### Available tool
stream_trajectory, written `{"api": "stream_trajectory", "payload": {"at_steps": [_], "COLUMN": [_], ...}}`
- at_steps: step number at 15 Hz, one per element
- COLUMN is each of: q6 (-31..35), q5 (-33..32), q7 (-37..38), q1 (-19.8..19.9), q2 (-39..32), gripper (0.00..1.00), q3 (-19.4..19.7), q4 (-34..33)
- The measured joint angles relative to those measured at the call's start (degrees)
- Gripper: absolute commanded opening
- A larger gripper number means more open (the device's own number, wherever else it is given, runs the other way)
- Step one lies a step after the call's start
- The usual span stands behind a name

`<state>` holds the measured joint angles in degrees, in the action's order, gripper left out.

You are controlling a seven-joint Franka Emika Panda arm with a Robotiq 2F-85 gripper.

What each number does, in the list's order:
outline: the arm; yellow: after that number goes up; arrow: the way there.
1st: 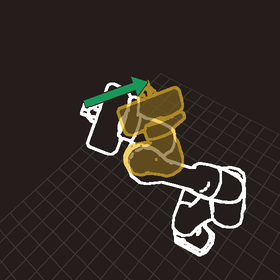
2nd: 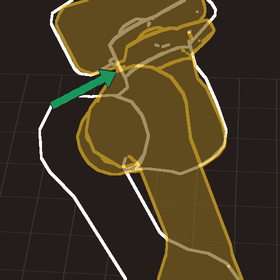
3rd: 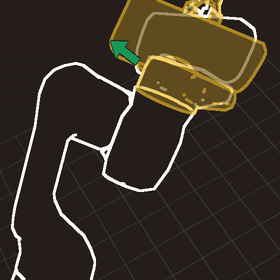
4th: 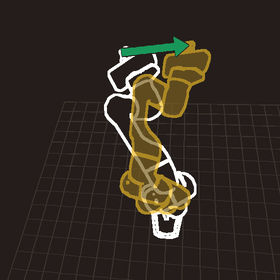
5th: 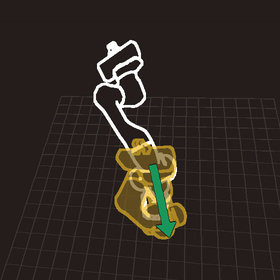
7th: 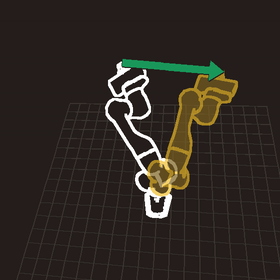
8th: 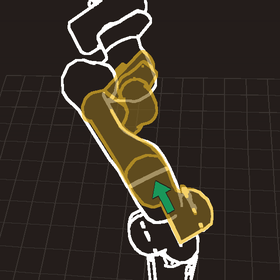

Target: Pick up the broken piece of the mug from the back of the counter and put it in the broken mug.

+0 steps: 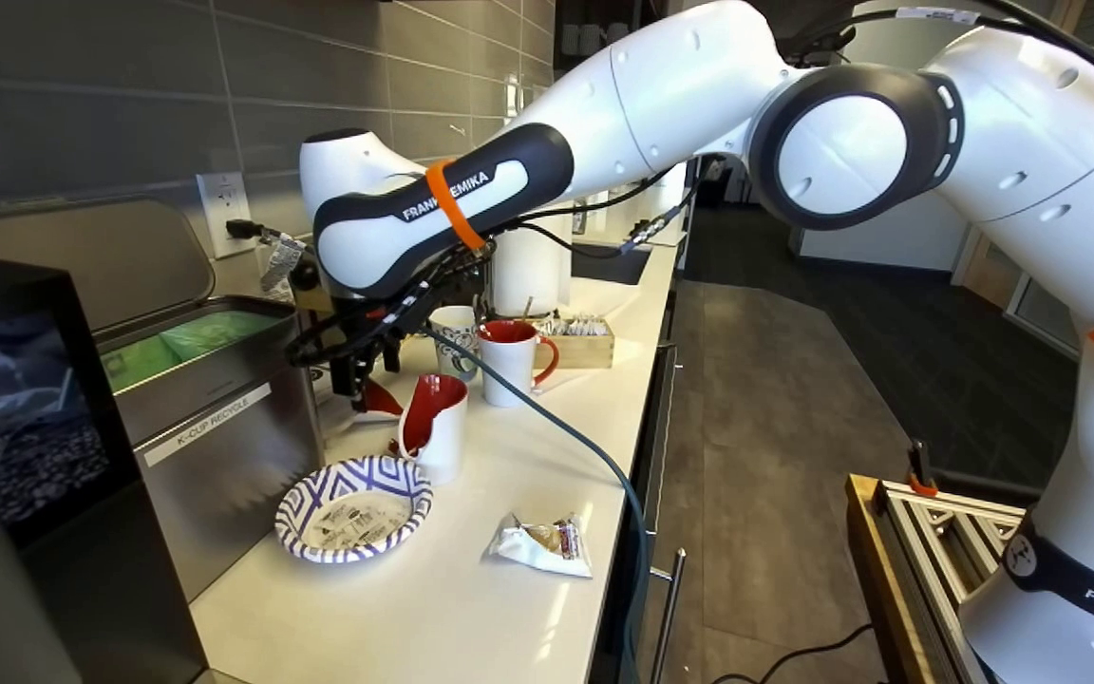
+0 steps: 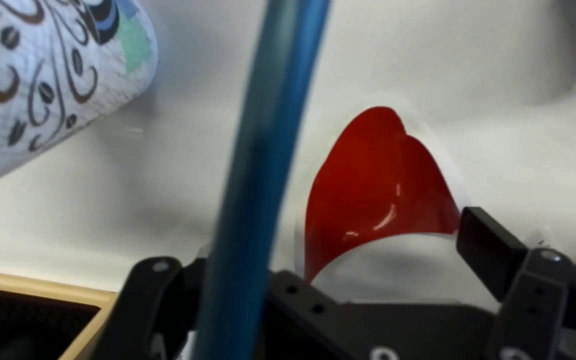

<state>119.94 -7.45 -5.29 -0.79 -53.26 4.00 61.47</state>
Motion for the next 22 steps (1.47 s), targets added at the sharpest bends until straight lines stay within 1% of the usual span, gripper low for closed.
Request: {"api": "stream_trajectory", "payload": {"at_steps": [2,3,4,5,7,9,10,12,13,14,19,22], "q6": [0.00,-0.01,-0.06,-0.13,-0.41,-1.24,-1.69,-2.94,-3.38,-3.74,-9.23,-11.29], "q5": [-0.45,-0.51,-0.52,-0.52,-0.52,-0.50,-0.48,-0.44,-0.43,-0.42,-0.31,-0.27], "q7": [3.86,5.77,7.71,9.74,13.71,16.63,17.76,19.43,20.06,20.53,21.17,21.17], "q1": [-0.47,-0.71,-0.96,-1.21,-1.75,-2.16,-2.34,-2.53,-2.55,-2.54,-2.31,-2.04], "q2": [-0.33,-0.55,-0.80,-1.12,-1.86,-2.37,-2.47,-2.59,-2.61,-2.61,-2.16,-1.32], "gripper": [1.00,0.92,0.77,0.66,0.49,0.35,0.27,0.13,0.05,0.00,0.00,0.00], "q3": [0.96,1.36,1.70,1.98,2.40,2.43,2.43,2.45,2.45,2.45,2.54,2.54], "q4": [-0.03,-0.03,-0.04,-0.10,-0.52,-1.44,-1.82,-2.77,-3.13,-3.53,-7.35,-9.52]}}
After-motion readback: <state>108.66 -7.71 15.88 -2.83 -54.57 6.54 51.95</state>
